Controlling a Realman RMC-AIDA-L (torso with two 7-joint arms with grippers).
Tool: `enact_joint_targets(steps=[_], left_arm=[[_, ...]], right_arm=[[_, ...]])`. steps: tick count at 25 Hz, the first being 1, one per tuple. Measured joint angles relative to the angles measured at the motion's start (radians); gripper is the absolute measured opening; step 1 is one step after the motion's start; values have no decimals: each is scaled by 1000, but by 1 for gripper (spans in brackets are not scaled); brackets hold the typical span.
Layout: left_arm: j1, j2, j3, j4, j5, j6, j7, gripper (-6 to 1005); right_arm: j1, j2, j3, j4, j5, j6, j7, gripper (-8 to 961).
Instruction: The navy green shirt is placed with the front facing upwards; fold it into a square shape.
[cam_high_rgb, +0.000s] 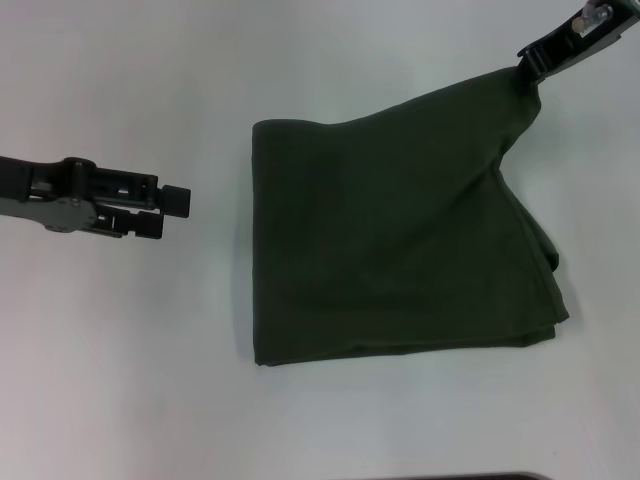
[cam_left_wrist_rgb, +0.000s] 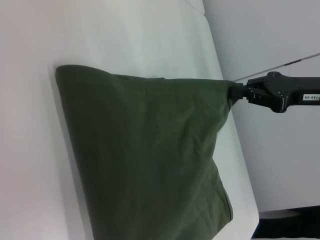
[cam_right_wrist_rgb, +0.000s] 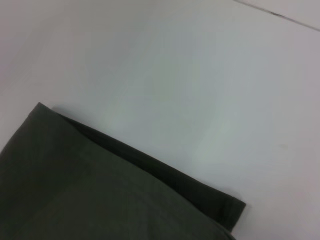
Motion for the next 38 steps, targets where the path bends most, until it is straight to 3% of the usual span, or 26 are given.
enact_joint_targets(steps=[19, 29, 34, 38], left_arm=[[3, -4, 0, 0, 0, 3, -2, 842], [3, -4, 0, 0, 0, 5, -2, 841], [3, -4, 0, 0, 0, 6, -2, 841], [5, 0, -4, 0, 0, 9, -5, 841]], right_arm=[[6, 15, -26, 76, -71, 71, 35, 88], [-3, 10, -33, 69, -103, 148, 77, 270], [-5, -3, -23, 56, -95, 118, 59, 320], [-1, -30, 15, 46, -2, -58, -50, 336]])
